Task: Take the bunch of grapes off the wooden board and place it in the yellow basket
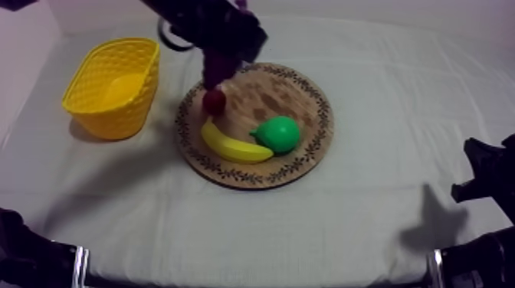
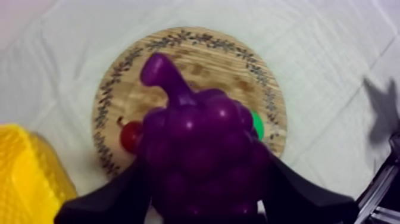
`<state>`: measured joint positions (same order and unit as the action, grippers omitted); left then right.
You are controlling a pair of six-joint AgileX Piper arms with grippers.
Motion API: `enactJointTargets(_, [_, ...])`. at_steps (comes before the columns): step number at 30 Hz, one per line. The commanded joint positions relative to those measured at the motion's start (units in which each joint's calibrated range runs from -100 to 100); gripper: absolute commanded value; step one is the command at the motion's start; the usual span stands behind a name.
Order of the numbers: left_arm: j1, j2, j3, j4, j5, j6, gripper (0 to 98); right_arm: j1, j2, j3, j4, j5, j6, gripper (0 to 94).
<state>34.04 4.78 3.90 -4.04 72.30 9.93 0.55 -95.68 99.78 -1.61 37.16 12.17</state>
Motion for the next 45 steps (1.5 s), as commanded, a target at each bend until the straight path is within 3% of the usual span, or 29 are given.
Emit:
enactJointTargets(1, [-1.52, -5.10, 3.46, 0.09, -0.07, -0.07, 53.4, -0.01, 0.00, -0.01, -0.02, 0.01, 0.02, 0.5])
enactJointTargets(12, [-10.22, -19.64, 14.80, 0.60, -0.25, -1.01, 53.2, -0.01, 0.00, -0.01, -0.02, 0.01, 0.02, 0.5])
enactJointTargets(22, [-24.81, -30.66, 24.36, 4.37, -0.62, -4.13, 53.4, -0.01, 0.00, -0.01, -0.02, 0.01, 0.02, 0.5])
enactJointTargets(26, [-29.31, -30.46, 24.73, 4.93, -0.51, -4.80, 53.3, -0.01, 0.00, -0.01, -0.02, 0.01, 0.02, 0.5])
enactJointTargets(37, [-30.72, -18.52, 17.88, 4.52, -1.65, -4.03, 53.4, -0.01, 0.00, -0.01, -0.02, 0.01, 0.02, 0.5])
enactJointTargets(45, [-30.02, -8.68, 20.96, 4.63, -7.06, -3.83, 53.4, -0.01, 0.00, -0.01, -0.02, 0.01, 0.02, 0.5])
